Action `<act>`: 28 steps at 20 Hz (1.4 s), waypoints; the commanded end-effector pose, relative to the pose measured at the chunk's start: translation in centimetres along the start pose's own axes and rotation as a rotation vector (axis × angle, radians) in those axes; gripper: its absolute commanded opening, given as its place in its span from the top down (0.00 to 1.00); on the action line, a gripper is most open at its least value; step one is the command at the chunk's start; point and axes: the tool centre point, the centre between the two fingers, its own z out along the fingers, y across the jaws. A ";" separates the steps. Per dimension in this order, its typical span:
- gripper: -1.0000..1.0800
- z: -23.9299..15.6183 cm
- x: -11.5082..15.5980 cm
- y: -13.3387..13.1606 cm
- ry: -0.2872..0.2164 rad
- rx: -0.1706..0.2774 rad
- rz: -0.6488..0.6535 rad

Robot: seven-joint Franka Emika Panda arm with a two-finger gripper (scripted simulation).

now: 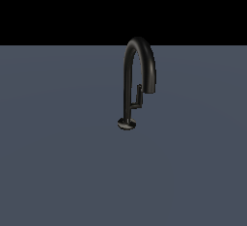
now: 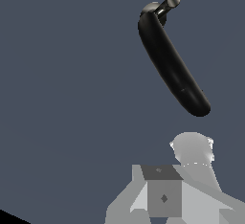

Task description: Turn on the faucet by rotating a designated handle.

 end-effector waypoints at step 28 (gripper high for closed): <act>1.00 6.3 19.0 1.9 -0.542 0.433 0.416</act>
